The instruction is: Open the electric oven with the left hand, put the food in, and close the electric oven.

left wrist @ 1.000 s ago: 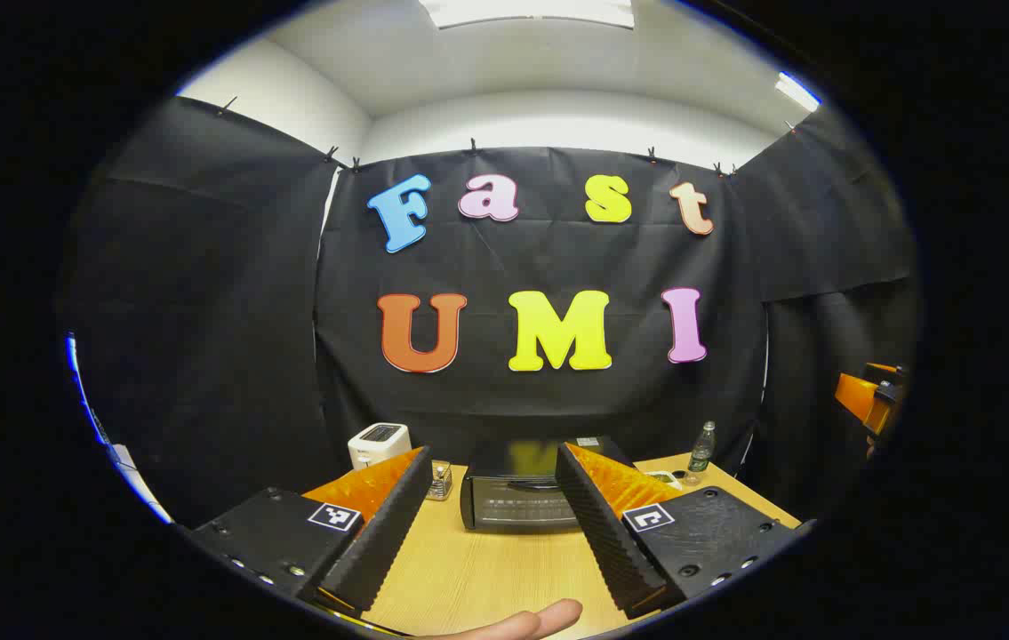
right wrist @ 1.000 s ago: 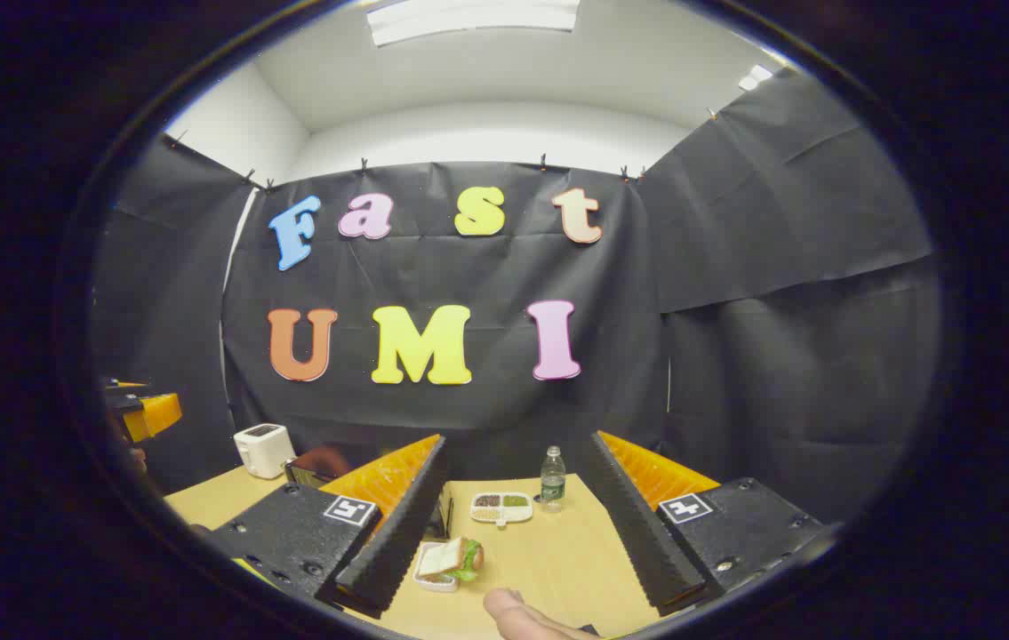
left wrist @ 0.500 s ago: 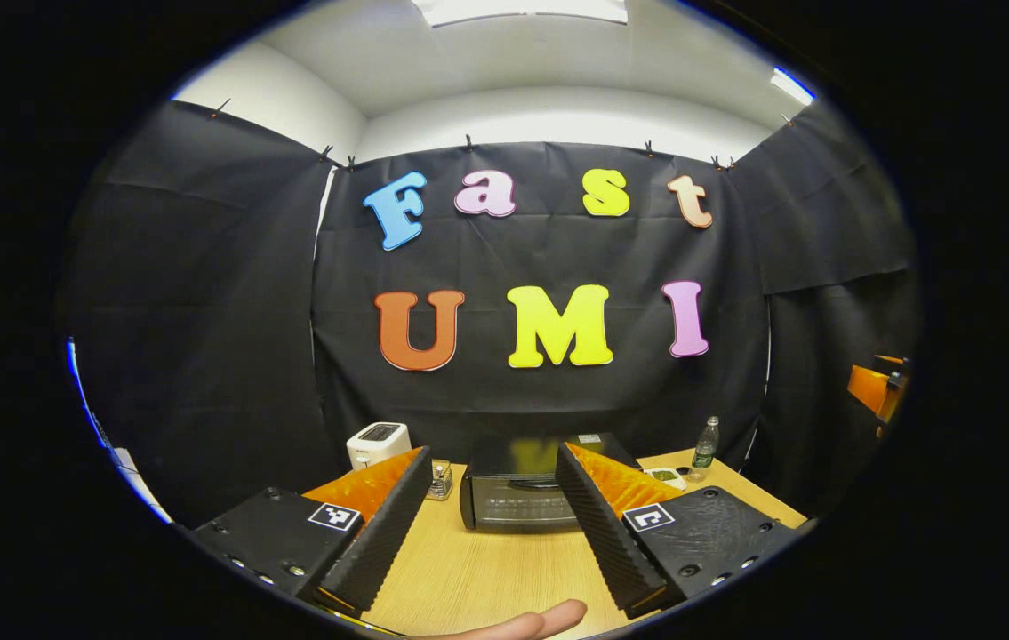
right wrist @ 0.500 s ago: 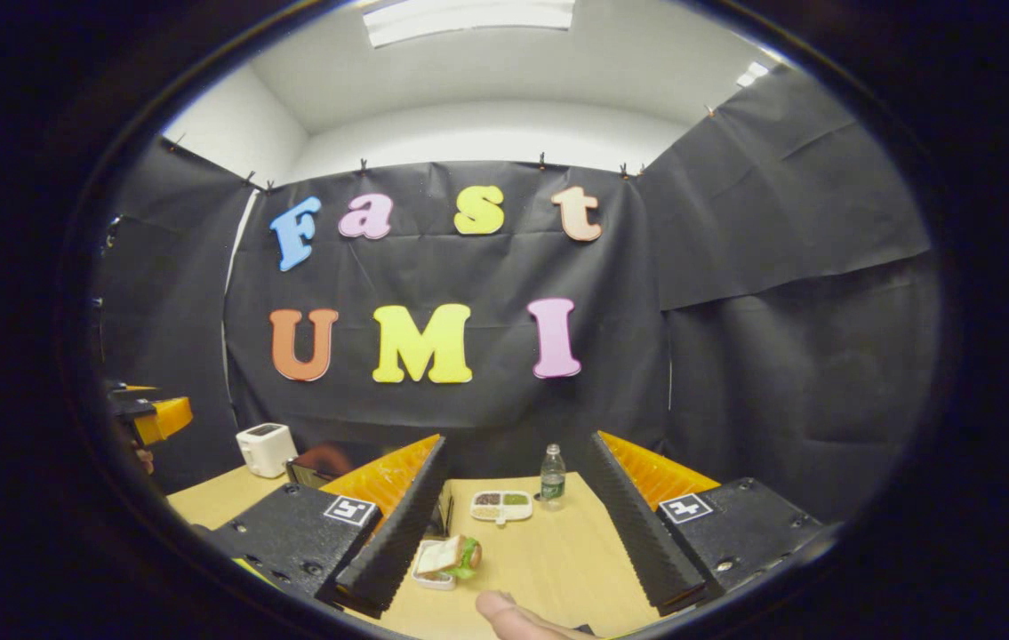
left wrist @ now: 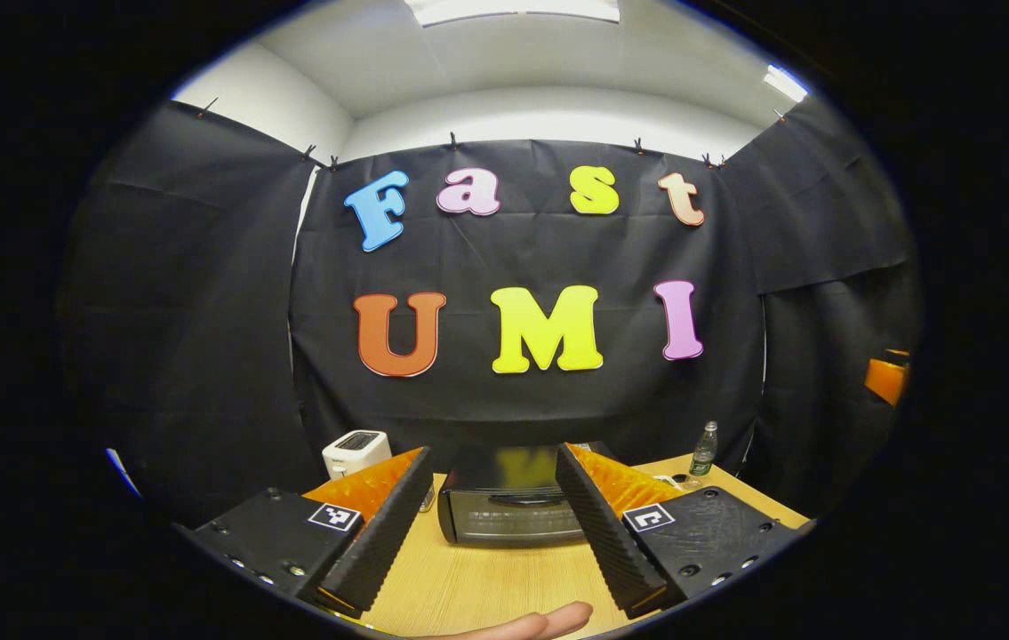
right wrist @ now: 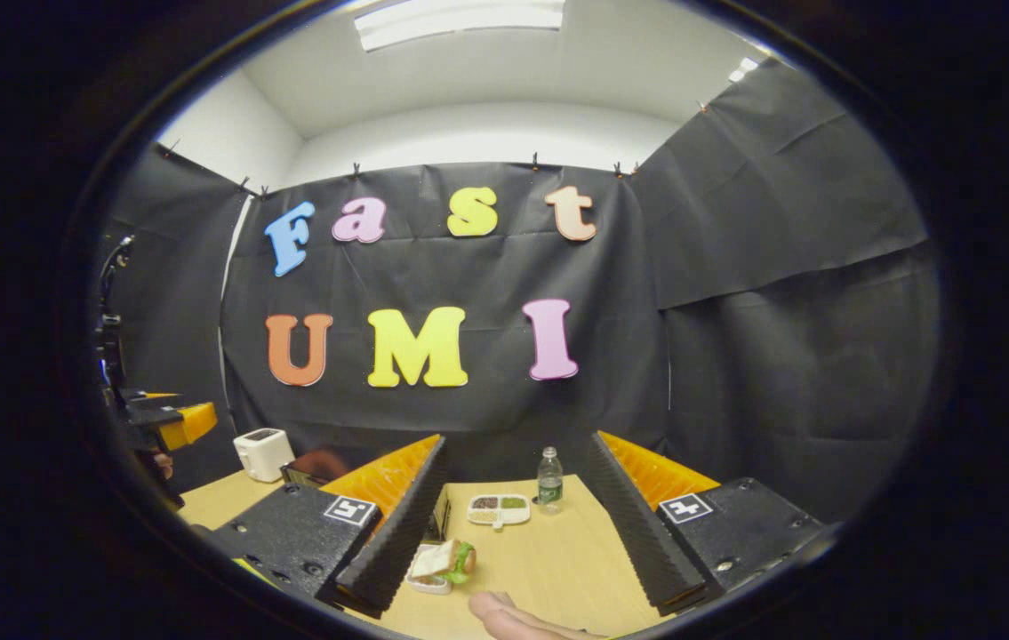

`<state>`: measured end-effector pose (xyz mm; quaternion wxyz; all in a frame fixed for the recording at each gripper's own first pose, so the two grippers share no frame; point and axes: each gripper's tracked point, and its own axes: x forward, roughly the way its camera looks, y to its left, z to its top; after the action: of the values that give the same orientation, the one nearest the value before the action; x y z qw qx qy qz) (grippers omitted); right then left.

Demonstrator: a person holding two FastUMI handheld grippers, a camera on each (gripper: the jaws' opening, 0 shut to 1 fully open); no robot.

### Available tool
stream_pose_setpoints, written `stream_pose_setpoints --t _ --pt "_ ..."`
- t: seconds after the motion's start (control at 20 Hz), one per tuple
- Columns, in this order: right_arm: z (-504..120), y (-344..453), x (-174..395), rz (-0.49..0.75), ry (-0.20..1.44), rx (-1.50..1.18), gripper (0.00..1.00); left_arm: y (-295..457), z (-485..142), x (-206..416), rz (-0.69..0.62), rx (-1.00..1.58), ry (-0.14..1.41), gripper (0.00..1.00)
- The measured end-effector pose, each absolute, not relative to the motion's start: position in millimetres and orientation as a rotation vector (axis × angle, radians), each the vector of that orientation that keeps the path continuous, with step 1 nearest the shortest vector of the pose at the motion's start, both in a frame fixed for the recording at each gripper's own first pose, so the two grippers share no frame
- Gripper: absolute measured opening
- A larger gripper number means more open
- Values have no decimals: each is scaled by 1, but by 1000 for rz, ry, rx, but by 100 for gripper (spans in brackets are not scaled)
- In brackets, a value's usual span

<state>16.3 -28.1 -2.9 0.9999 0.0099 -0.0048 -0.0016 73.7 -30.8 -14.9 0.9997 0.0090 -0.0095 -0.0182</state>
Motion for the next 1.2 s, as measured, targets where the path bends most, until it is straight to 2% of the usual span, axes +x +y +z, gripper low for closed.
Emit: stream_pose_setpoints --t 0.1,0.35,0.4,0.55,0.6,0.95,1.0,1.05,1.2 --pt "-2 -28 21 2 -8 13 100 -38 -20 104 -51 12 -18 92" --pt "5 -31 32 11 -19 -2 100 -59 -65 176 -101 -17 95 92" --pt "7 -33 33 10 -26 -10 90 -62 -75 189 -103 -12 116 92" --pt "16 -42 40 -7 -53 -32 90 -70 -113 222 -101 3 214 92" --pt "20 -44 43 -11 -66 -37 100 -75 -122 230 -104 -1 239 93" --pt "12 -57 64 -48 -83 -43 100 -87 -178 271 -96 37 335 92" --pt "8 -57 66 -42 -71 -39 90 -89 -185 274 -98 33 351 93" --pt "6 -56 69 -35 -62 -35 100 -91 -193 276 -104 28 367 94" --pt "7 -56 71 -20 -61 -35 100 -97 -218 276 -123 4 452 94"
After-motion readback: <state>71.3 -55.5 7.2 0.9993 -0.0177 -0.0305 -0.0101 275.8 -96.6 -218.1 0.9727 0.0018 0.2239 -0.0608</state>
